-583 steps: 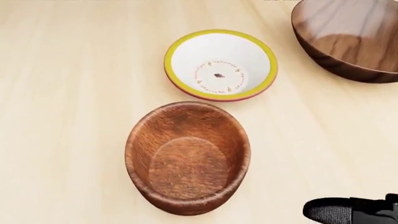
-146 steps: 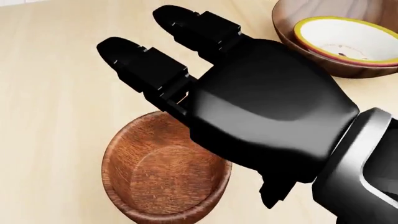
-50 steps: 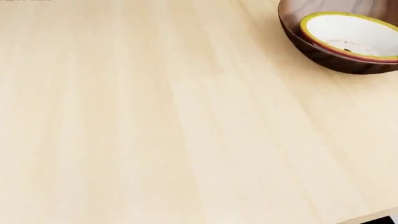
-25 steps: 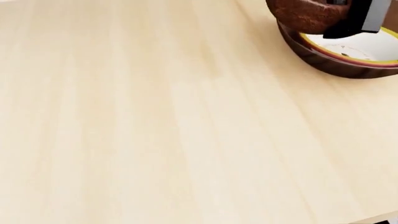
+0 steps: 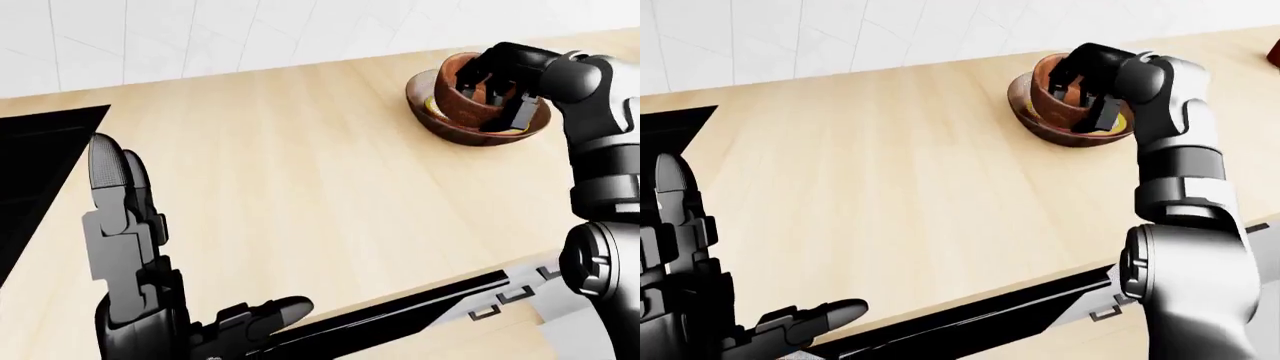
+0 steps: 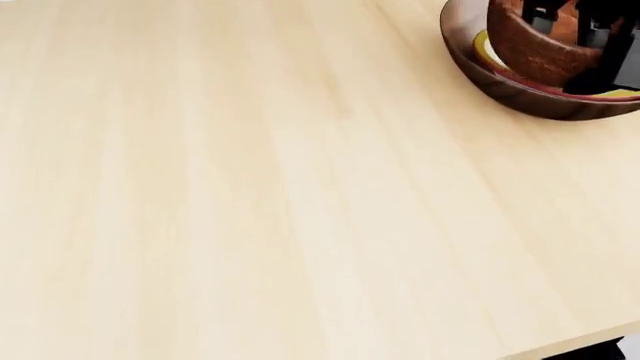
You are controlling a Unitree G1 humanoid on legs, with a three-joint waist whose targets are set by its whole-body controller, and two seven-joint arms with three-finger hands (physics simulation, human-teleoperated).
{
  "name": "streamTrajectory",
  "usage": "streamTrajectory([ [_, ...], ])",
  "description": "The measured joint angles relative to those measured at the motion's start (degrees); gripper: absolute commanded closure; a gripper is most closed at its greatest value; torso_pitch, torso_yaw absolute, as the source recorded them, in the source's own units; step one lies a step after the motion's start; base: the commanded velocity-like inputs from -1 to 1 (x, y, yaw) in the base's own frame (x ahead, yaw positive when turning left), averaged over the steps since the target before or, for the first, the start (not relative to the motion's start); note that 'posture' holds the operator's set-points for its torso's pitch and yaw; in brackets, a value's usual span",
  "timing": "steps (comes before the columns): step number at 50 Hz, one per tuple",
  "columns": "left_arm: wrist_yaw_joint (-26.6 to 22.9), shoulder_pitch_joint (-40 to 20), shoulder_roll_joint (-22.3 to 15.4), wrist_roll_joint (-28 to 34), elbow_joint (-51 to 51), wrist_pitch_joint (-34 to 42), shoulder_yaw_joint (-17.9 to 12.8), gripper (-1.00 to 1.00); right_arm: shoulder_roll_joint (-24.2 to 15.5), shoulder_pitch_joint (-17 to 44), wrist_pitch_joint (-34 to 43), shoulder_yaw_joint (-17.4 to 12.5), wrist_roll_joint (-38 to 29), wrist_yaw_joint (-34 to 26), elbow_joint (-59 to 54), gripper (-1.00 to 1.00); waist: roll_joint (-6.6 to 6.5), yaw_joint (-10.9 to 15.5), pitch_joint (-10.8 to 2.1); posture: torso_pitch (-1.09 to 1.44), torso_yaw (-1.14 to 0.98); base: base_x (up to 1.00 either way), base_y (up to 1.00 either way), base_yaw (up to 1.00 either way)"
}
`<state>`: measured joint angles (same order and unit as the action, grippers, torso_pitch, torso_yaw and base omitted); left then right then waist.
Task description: Stack the bowls from largest to smallest.
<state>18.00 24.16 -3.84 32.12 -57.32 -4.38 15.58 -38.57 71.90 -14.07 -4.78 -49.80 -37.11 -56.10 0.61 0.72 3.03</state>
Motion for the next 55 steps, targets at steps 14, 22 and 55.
streamTrajectory([
  [14,0.02,0.35,0.04,-0.34,0.14,-0.56,-0.33,-1.0,0.52,3.15,-0.57,1.09,-4.73,10.17,-5.11,1.0,0.38,0.03,-0.6,0.0,0.0,0.0,0.0,0.0],
  [22,0.08,0.37,0.1,-0.57,0.51,-0.95,-0.6,-1.0,1.33,4.27,-0.1,2.18,-7.47,14.53,-10.42,1.0,0.19,0.25,-0.36,0.0,0.0,0.0,0.0,0.0],
  [55,-0.1,0.22,0.26,-0.62,0.69,-0.86,-0.66,-1.0,-0.01,3.87,4.83,1.42,-6.78,22.98,-14.1,-1.0,0.52,0.52,-0.51,0.0,0.0,0.0,0.0,0.0],
])
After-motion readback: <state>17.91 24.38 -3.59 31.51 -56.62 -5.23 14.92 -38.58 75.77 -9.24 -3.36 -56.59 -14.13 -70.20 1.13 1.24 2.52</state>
